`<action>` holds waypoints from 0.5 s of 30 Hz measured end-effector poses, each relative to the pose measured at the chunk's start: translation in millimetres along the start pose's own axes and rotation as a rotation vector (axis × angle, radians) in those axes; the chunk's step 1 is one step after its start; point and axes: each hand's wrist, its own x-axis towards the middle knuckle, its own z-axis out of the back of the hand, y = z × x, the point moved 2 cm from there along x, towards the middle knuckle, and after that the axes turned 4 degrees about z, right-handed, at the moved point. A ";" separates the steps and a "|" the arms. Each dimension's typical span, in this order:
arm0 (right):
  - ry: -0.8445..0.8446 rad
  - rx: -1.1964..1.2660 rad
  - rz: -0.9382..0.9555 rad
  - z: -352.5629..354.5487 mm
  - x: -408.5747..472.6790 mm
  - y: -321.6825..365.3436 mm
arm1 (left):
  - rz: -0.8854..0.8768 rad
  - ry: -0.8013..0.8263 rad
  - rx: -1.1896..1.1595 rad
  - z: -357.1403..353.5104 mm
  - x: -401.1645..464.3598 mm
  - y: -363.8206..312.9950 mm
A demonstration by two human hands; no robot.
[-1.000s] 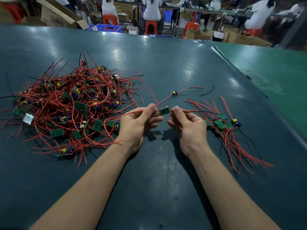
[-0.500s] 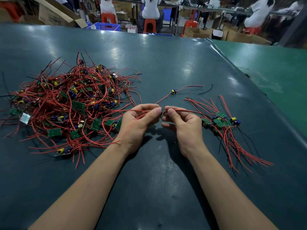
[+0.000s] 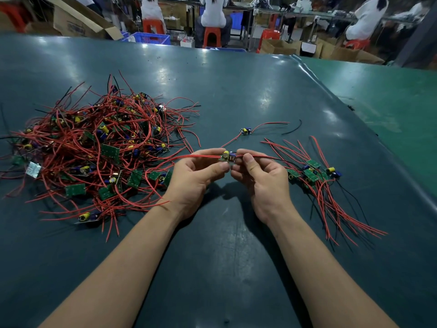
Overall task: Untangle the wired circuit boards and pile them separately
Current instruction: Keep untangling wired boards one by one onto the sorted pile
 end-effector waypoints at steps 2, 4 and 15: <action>-0.002 -0.023 -0.005 0.6 -0.2 0.2 | -0.011 0.031 0.020 -0.6 0.0 0.6; -0.007 -0.059 0.005 1.1 0.4 1.2 | -0.010 0.072 0.026 -2.2 -0.3 1.2; -0.023 -0.121 -0.073 1.0 0.1 2.1 | -0.066 0.072 0.136 -3.9 -1.6 -1.6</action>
